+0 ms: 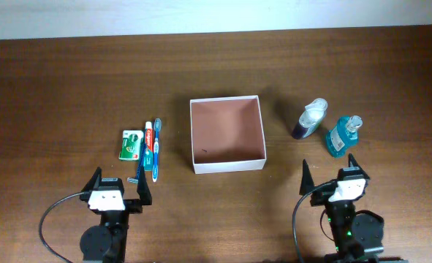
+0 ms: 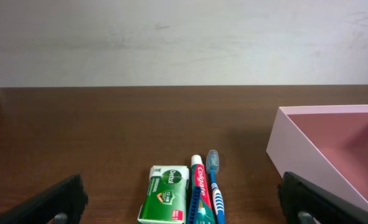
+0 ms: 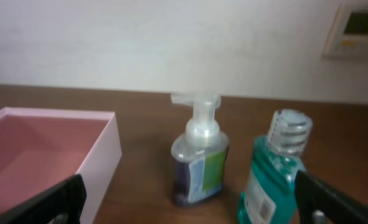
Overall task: Pack container
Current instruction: 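Move the right gripper over the blue Listerine bottle and lower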
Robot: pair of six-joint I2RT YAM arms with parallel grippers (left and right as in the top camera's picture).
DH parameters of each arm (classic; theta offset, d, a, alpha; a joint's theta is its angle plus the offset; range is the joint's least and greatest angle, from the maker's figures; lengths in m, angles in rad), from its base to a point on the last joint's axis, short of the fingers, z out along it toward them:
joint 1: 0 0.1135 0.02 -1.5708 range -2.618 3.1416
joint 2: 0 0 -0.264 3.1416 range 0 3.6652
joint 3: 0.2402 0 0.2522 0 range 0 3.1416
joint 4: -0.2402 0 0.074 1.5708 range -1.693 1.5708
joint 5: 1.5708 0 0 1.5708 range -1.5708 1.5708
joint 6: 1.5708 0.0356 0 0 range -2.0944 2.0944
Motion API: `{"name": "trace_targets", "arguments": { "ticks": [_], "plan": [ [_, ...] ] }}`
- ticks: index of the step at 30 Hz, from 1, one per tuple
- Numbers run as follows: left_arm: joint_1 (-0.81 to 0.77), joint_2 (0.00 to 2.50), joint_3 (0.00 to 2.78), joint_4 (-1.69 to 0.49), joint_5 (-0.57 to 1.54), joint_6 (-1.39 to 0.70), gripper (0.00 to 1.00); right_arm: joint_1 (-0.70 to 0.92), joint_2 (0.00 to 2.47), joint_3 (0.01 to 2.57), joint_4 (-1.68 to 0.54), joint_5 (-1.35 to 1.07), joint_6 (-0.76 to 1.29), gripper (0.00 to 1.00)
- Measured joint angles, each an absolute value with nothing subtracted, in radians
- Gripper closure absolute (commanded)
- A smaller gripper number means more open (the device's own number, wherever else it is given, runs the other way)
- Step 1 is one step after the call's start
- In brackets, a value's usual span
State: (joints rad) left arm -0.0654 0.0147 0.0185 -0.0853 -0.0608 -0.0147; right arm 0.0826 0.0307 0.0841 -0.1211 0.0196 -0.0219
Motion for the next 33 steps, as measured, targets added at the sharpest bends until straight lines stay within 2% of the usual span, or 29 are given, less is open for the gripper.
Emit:
{"name": "trace_targets", "arguments": {
  "ticks": [5, 13, 19, 25, 33],
  "plan": [
    [-0.065, 0.015, 0.019, -0.085, -0.061, -0.015, 0.01, 0.083, 0.181, 0.379, -0.29, 0.04, -0.001, 0.02],
    [-0.065, 0.015, 0.019, -0.085, -0.061, -0.015, 0.01, 0.083, 0.645, 0.938, -0.665, 0.067, 0.001, 0.02],
    [-0.065, 0.015, 0.019, -0.085, -0.061, -0.015, 0.01, 0.082, 0.951, 1.266, -0.894, 0.095, 0.001, 0.02],
    [-0.065, 0.015, 0.019, -0.085, -0.061, -0.015, 0.01, 0.082, 0.978, 1.366, -0.949, 0.299, 0.001, 0.02],
    [-0.065, 0.015, 0.019, -0.085, -0.061, -0.015, 0.01, 0.082, 0.952, 1.374, -1.114, 0.385, 0.001, 0.02]
  ]
}}
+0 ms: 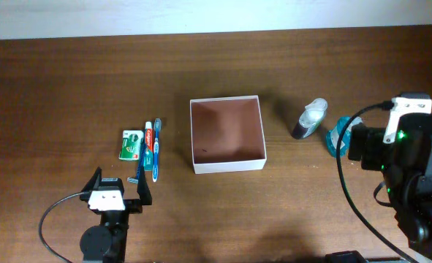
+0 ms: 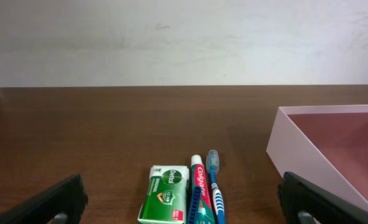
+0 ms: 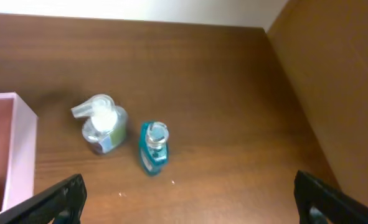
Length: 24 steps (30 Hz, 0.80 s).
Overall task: Pack container
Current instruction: 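Move the right gripper over the blue Listerine bottle and lower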
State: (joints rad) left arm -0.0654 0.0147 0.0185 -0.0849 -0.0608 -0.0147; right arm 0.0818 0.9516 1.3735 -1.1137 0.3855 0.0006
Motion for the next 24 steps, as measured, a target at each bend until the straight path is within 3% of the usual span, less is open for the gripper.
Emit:
{"name": "trace_targets", "arguments": {
  "ticks": [9, 17, 24],
  "plan": [
    [-0.065, 0.015, 0.019, -0.085, -0.061, -0.015, 0.0, 0.043, 1.1, 1.374, -1.118, 0.335, 0.0, 0.01],
    [-0.065, 0.015, 0.019, -0.085, -0.061, -0.015, 0.01, -0.26, 1.266, 1.374, -1.092, 0.014, -0.08, 0.07],
    [-0.065, 0.015, 0.019, -0.085, -0.061, -0.015, 0.01, -0.311, 1.362, 1.374, -1.091, -0.127, -0.163, 0.15]
  ]
}}
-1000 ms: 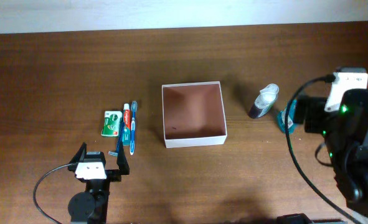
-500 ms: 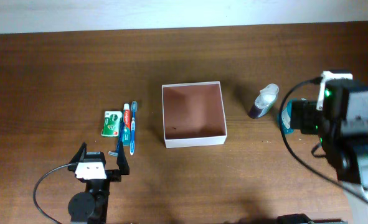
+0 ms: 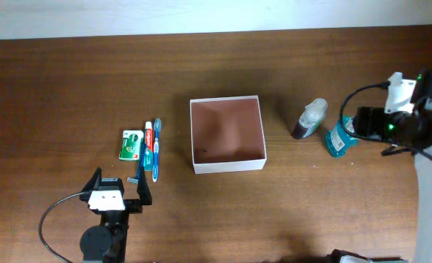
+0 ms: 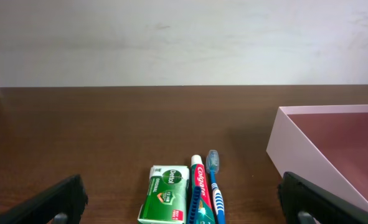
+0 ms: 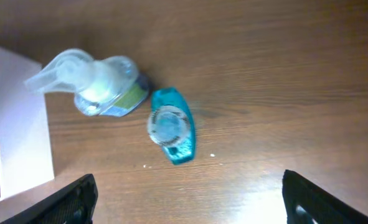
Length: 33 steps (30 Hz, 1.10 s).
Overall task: Pack container
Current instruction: 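Move the right gripper over the blue Listerine bottle and lower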
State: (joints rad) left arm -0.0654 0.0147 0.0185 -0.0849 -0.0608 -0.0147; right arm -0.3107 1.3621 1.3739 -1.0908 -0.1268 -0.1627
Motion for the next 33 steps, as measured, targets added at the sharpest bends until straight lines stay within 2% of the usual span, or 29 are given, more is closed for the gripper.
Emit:
{"name": "trace_targets", "arguments": {
  "ticks": [6, 9, 16, 21, 29, 33],
  "plan": [
    [-0.065, 0.015, 0.018, -0.085, -0.061, -0.015, 0.01, -0.311, 1.458, 1.374, -1.069, -0.167, -0.192, 0.21],
    [-0.065, 0.015, 0.019, -0.085, -0.061, -0.015, 0.01, -0.311, 1.498, 1.374, -1.065, -0.172, -0.195, 0.28],
    [-0.065, 0.015, 0.019, -0.085, -0.061, -0.015, 0.0, -0.308, 1.544, 1.374, -1.058, -0.17, -0.205, 0.3],
    [-0.065, 0.015, 0.019, -0.085, -0.061, -0.015, 0.01, -0.302, 1.555, 1.374, -1.041, -0.166, -0.214, 0.38],
    [-0.065, 0.015, 0.019, -0.085, -0.061, -0.015, 0.01, -0.292, 1.605, 1.374, -1.028, -0.161, -0.218, 0.46],
    [-0.065, 0.015, 0.019, -0.085, -0.061, -0.015, 0.01, -0.249, 1.62, 1.374, -1.002, -0.15, -0.221, 0.46]
  ]
}}
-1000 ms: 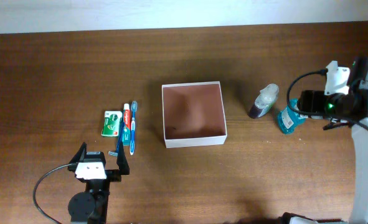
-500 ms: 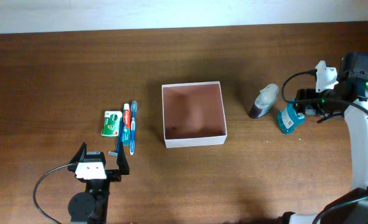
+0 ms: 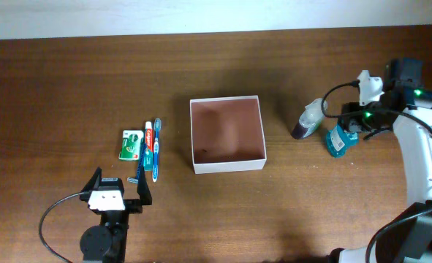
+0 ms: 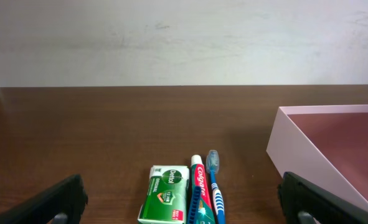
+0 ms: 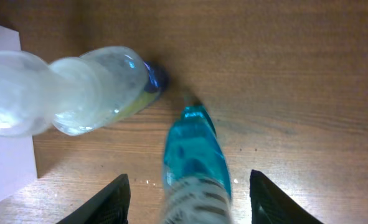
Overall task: Pack container
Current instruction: 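Move the right gripper over the blue Listerine bottle and lower, then close the right gripper on the Listerine bottle cap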
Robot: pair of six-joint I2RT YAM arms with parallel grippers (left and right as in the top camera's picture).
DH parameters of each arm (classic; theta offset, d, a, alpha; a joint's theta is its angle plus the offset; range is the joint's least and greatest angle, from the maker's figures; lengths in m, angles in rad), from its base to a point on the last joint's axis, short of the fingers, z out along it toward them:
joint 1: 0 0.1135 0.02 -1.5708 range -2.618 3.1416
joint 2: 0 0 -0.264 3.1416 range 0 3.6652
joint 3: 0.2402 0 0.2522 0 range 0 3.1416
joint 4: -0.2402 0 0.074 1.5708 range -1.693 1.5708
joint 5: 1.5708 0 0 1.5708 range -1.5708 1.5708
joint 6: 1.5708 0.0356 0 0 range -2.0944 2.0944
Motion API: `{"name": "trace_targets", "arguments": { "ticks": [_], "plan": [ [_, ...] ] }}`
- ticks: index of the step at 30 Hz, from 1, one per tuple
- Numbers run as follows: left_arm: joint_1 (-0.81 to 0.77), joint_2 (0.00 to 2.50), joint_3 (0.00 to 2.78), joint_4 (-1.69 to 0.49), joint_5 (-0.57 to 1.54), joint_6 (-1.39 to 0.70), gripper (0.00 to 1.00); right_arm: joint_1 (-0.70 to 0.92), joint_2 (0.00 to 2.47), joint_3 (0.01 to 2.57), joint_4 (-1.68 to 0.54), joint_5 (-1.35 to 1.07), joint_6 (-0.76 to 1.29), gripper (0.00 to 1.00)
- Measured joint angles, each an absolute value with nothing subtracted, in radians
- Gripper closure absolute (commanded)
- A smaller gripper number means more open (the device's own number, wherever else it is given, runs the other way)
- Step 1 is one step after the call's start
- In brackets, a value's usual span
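An open pink-lined box [image 3: 226, 134] sits mid-table, its wall at the right of the left wrist view [image 4: 296, 158]. Left of it lie a green soap pack [image 3: 131, 145], a toothpaste tube [image 3: 148, 143], a blue toothbrush [image 3: 157, 149] and a blue razor [image 4: 194, 202]. At the right stand a foam pump bottle [image 3: 310, 119] and a teal mouthwash bottle [image 3: 339, 138]. My right gripper [image 5: 190, 202] hangs open straight over the mouthwash bottle [image 5: 193, 155], its fingers either side of the cap and apart from it. My left gripper [image 3: 118, 191] rests open at the front left.
The foam pump bottle [image 5: 65, 87] stands close beside the mouthwash, on its box side. The right arm [image 3: 420, 157] reaches in from the front right edge. A white wall runs behind the table [image 4: 184, 40].
My right gripper has come down closer over the mouthwash bottle, whose cap now fills the space between the open fingers. The left arm and the toiletries have not moved.
Both grippers rested open at the table's front edge. Then the right arm stood raised, looking down on the two bottles from high. It was lower over them afterwards, and now sits just above the mouthwash cap. The left arm stayed parked throughout.
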State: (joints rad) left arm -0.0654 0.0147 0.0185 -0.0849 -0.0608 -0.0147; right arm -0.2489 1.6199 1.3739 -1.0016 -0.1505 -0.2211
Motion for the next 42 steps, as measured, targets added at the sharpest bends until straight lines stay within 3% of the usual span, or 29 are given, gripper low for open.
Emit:
{"name": "trace_targets", "arguments": {
  "ticks": [11, 22, 28, 31, 32, 42],
  "plan": [
    [-0.065, 0.015, 0.019, -0.085, -0.061, -0.015, 0.01, -0.2, 1.621, 1.374, -1.01, -0.051, -0.221, 0.49],
    [-0.065, 0.015, 0.019, -0.085, -0.061, -0.015, 0.01, -0.2, 1.621, 1.374, -1.022, -0.024, -0.209, 0.65],
    [-0.065, 0.015, 0.019, -0.085, -0.061, -0.015, 0.01, -0.2, 1.621, 1.374, -1.023, -0.023, -0.208, 0.75],
    [-0.065, 0.015, 0.019, -0.085, -0.061, -0.015, 0.01, -0.2, 1.621, 1.374, -1.024, -0.026, -0.207, 0.92],
    [-0.065, 0.015, 0.018, -0.085, -0.061, -0.015, 0.01, -0.2, 1.621, 1.374, -1.024, -0.027, -0.208, 0.93],
    [-0.065, 0.015, 0.019, -0.085, -0.061, -0.015, 0.01, -0.2, 1.621, 1.385, -1.053, -0.026, -0.206, 0.95]
  ]
}}
